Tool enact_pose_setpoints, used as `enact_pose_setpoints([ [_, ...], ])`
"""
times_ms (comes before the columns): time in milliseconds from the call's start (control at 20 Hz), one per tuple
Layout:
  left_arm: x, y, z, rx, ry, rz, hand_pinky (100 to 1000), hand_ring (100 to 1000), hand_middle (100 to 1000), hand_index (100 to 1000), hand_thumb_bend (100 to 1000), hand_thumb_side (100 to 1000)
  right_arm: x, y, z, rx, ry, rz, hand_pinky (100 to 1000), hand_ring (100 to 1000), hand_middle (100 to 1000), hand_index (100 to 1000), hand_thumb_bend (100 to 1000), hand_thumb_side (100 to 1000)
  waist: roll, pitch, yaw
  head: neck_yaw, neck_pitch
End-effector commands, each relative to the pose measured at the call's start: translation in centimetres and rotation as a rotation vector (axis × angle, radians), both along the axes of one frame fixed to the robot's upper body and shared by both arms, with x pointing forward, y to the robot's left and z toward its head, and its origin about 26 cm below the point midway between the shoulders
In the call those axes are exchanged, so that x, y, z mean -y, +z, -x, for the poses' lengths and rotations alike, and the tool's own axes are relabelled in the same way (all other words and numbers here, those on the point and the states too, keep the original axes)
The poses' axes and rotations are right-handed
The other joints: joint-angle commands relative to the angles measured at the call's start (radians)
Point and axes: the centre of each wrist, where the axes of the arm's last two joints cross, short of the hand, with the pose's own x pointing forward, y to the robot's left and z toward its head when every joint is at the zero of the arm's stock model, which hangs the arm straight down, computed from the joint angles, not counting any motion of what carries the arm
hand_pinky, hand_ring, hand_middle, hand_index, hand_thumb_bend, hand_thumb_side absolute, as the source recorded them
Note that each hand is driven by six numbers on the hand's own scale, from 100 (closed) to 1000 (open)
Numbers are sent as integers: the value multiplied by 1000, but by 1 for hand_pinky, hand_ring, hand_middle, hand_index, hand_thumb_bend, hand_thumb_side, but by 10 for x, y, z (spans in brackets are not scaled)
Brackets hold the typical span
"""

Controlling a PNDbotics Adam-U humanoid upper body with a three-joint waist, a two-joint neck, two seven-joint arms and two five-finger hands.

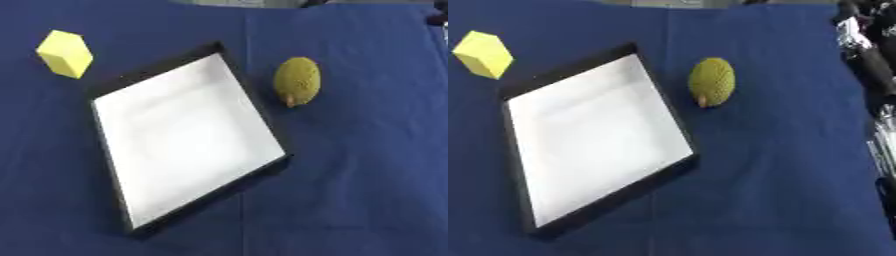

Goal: Pick up objects on the table and place them in the box.

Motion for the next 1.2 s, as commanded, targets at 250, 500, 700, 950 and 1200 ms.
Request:
enact_pose_setpoints([
  [250, 9, 2, -34, -169, 14, -138, 926, 890, 913, 919, 843, 100, -2, 13, 2, 26, 17, 44, 1000, 789, 775, 901, 100, 531, 12, -30, -4, 11, -17],
  [500, 24, -1, -57, -209, 20, -203, 930, 890, 917, 917, 840, 100, -4, 14, 0, 28, 27, 54, 1000, 788, 774, 899, 100, 530, 14, -18, -13, 27, -27],
  [700, 30, -4, -68, -230, 20, -232, 931, 891, 921, 914, 837, 100, -6, 16, 0, 30, 30, 59, 1000, 785, 771, 898, 100, 530, 18, -4, -25, 41, -38],
  [950, 36, -11, -78, -232, 12, -233, 921, 881, 908, 909, 830, 100, -7, 17, -2, 31, 33, 61, 1000, 784, 770, 896, 100, 531, 21, 8, -37, 55, -52],
  [1200, 44, -13, -86, -218, -4, -223, 915, 878, 901, 909, 829, 100, -9, 16, -2, 28, 36, 59, 1000, 782, 769, 895, 100, 531, 19, 14, -43, 63, -63],
])
